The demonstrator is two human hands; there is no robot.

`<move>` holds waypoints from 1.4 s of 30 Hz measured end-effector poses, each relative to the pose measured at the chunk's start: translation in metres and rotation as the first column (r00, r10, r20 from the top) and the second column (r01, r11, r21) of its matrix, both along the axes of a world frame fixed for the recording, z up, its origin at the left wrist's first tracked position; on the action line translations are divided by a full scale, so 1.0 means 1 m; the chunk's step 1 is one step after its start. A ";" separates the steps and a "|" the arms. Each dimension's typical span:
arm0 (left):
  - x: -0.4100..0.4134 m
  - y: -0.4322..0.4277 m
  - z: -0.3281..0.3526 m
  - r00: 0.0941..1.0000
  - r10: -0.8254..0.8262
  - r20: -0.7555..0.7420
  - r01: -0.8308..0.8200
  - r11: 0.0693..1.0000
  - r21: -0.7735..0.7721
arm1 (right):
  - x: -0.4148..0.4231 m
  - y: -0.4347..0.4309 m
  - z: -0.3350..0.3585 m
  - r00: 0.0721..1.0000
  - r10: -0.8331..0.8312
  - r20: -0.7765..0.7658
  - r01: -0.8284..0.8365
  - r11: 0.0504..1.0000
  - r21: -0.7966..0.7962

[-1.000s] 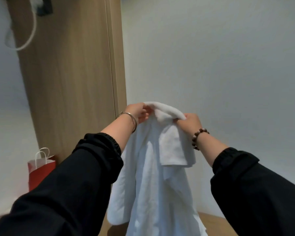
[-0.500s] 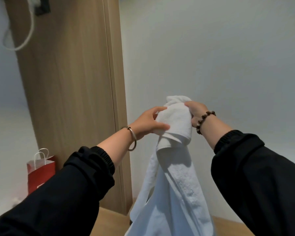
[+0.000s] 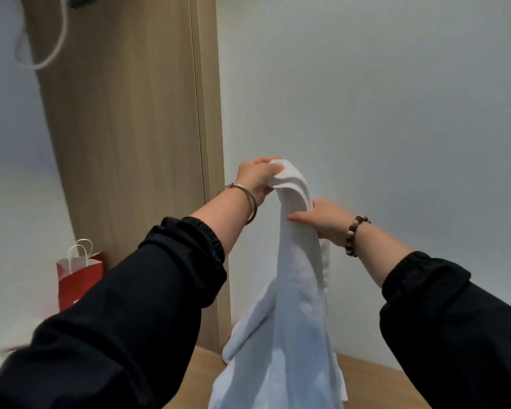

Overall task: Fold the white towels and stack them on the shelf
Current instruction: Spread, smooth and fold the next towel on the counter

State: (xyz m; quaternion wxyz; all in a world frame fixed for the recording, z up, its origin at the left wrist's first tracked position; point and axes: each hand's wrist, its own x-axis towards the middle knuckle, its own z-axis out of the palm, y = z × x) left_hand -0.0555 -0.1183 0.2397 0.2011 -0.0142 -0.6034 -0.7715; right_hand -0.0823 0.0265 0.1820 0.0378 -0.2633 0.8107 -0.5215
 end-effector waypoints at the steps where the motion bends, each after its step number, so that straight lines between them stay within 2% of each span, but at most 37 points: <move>1: -0.002 -0.002 -0.002 0.999 0.048 0.012 -0.048 0.999 0.015 | -0.003 0.001 -0.002 0.991 -0.118 -0.070 0.124 0.989 0.079; 3: -0.007 -0.007 -0.009 0.987 0.156 0.050 -0.158 0.986 0.044 | -0.009 0.007 -0.007 0.971 -0.201 -0.126 0.223 0.954 0.199; 5: -0.011 -0.011 -0.017 0.974 0.211 0.080 -0.216 0.974 0.063 | -0.009 0.011 -0.011 0.974 -0.158 -0.161 0.204 0.922 0.329; 7: -0.014 -0.012 -0.023 0.975 0.201 0.093 -0.210 0.973 0.095 | -0.010 0.007 -0.019 0.956 -0.123 -0.265 0.225 0.889 0.398; 9: -0.014 -0.014 -0.027 0.992 0.112 0.049 -0.117 0.987 0.112 | -0.012 0.002 -0.029 0.915 -0.186 -0.359 0.297 0.912 0.283; 10: -0.013 -0.017 -0.028 0.999 0.033 0.014 -0.035 0.996 0.085 | -0.015 0.001 -0.031 0.904 -0.260 -0.339 0.330 0.929 0.167; 12: -0.012 -0.025 -0.034 0.991 -0.133 0.005 0.132 0.988 -0.078 | -0.023 0.001 -0.027 0.904 -0.388 -0.179 0.384 0.922 -0.057; 14: -0.012 -0.028 -0.044 0.976 -0.200 0.088 0.217 0.931 -0.294 | -0.030 -0.001 -0.016 0.910 -0.413 -0.027 0.400 0.895 -0.199; 17: -0.009 -0.023 -0.067 0.968 -0.158 0.197 0.240 0.816 -0.526 | -0.036 -0.004 0.000 0.905 -0.412 0.101 0.421 0.841 -0.340; 20: -0.007 -0.012 -0.093 0.940 -0.170 0.295 0.326 0.701 -0.634 | -0.041 -0.004 0.006 0.905 -0.259 0.338 0.414 0.716 -0.561; 23: -0.005 0.010 -0.116 0.966 -0.130 0.221 0.254 0.620 -0.743 | -0.038 -0.007 0.002 0.882 -0.183 0.434 0.440 0.651 -0.619; 26: -0.010 0.026 -0.137 0.989 0.070 0.129 0.081 0.471 -0.878 | -0.037 -0.010 -0.007 0.869 -0.190 0.456 0.462 0.641 -0.613; 27: -0.010 0.026 -0.140 0.982 0.123 0.147 0.078 0.444 -0.892 | -0.039 -0.009 -0.010 0.866 -0.224 0.447 0.474 0.650 -0.594; 30: -0.011 0.016 -0.147 0.959 0.035 0.282 0.196 0.639 -0.744 | -0.045 0.002 -0.018 0.848 -0.435 0.303 0.527 0.753 -0.394; 32: -0.010 0.009 -0.150 0.943 -0.047 0.331 0.269 0.694 -0.668 | -0.048 0.016 -0.031 0.808 -0.555 0.199 0.589 0.775 -0.229; 34: -0.008 0.003 -0.158 0.891 -0.201 0.406 0.419 0.710 -0.567 | -0.053 0.035 -0.051 0.714 -0.687 0.132 0.699 0.711 -0.078; 36: -0.007 -0.002 -0.172 0.808 -0.322 0.493 0.555 0.698 -0.452 | -0.058 0.058 -0.078 0.577 -0.811 0.098 0.813 0.582 0.027; 38: -0.011 -0.002 -0.196 0.770 -0.325 0.550 0.585 0.703 -0.405 | -0.059 0.081 -0.116 0.427 -0.902 0.062 0.893 0.431 0.130; 39: -0.014 0.001 -0.211 0.767 -0.296 0.570 0.569 0.725 -0.388 | -0.058 0.092 -0.137 0.384 -0.923 0.026 0.903 0.381 0.199; 40: -0.017 0.005 -0.226 0.765 -0.262 0.589 0.544 0.752 -0.372 | -0.056 0.102 -0.159 0.374 -0.927 -0.015 0.894 0.357 0.271; 42: -0.023 0.016 -0.260 0.741 -0.205 0.639 0.514 0.786 -0.343 | -0.052 0.113 -0.200 0.437 -0.895 -0.088 0.836 0.367 0.408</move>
